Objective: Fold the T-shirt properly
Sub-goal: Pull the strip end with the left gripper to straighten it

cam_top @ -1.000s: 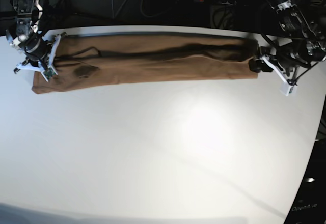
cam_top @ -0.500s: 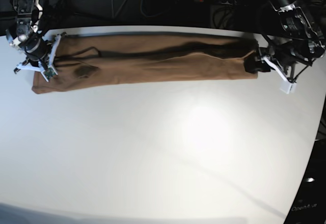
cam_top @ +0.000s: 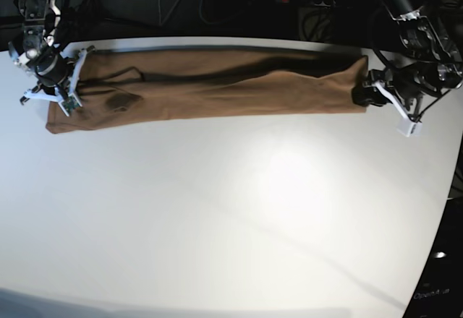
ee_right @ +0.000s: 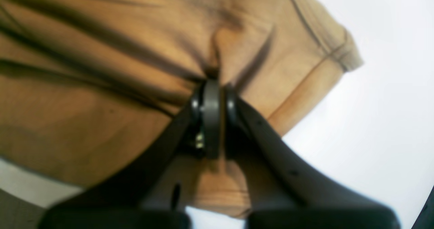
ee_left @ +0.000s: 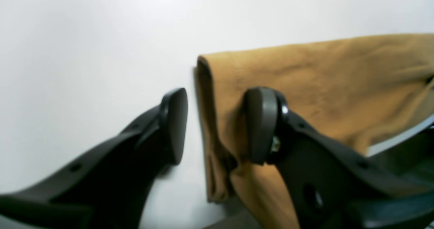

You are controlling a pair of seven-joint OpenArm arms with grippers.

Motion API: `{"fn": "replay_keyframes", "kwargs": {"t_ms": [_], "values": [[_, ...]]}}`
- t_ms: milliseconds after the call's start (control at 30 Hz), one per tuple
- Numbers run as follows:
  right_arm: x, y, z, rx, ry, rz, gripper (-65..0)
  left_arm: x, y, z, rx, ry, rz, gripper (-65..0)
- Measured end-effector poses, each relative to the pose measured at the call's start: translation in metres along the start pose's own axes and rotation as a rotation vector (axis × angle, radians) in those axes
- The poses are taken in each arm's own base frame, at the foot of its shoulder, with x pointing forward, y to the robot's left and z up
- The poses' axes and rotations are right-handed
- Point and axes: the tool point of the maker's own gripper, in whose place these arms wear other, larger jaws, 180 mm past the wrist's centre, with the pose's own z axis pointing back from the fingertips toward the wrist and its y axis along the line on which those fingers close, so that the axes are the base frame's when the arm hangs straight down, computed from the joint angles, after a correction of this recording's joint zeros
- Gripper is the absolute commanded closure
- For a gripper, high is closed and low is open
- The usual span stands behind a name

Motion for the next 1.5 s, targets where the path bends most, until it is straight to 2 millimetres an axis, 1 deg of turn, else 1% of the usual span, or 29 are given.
{"fn": "replay_keyframes", "kwargs": {"t_ms": [167, 267, 400, 533, 767, 900, 967, 1267, 1400, 1500], "values": [[0.002, 0.0, 0.0, 0.0, -0.004, 0.001, -0.1, -0.001, 0.007, -0.009, -0.024, -0.003, 0.031, -29.8], [0.002, -0.001, -0.001, -0.001, 0.002, 0.002, -0.1, 0.005, 0.009, -0.013, -0.04, -0.032, 0.053, -29.7], [0.002, 0.0, -0.001, 0.0, 0.002, 0.006, -0.1, 0.004, 0.009, -0.015, -0.04, -0.031, 0.057, -29.7], [0.002, 0.0, -0.001, 0.001, 0.003, 0.006, -0.1, 0.006, 0.005, -0.021, -0.038, -0.055, 0.061, -29.7], [0.002, 0.0, -0.002, 0.001, 0.002, 0.007, -0.1, 0.014, -0.021, -0.038, -0.087, -0.089, 0.051, -29.7], [0.003, 0.001, -0.002, 0.002, 0.002, 0.005, -0.1, 0.015, -0.049, -0.052, -0.15, -0.088, 0.029, -29.5], [0.003, 0.001, -0.002, 0.002, 0.001, 0.005, -0.1, 0.015, -0.055, -0.054, -0.168, -0.092, 0.035, -29.5], [0.003, 0.001, -0.002, 0.002, 0.002, 0.005, -0.1, 0.016, -0.052, -0.052, -0.162, -0.086, 0.021, -29.5], [0.003, 0.001, -0.002, 0.001, 0.0, 0.005, -0.1, 0.022, -0.051, -0.052, -0.151, -0.018, -0.011, -29.5], [0.005, 0.002, -0.003, 0.007, -0.001, 0.019, -0.1, 0.029, -0.044, -0.05, -0.137, -0.027, 0.02, -29.5]]}}
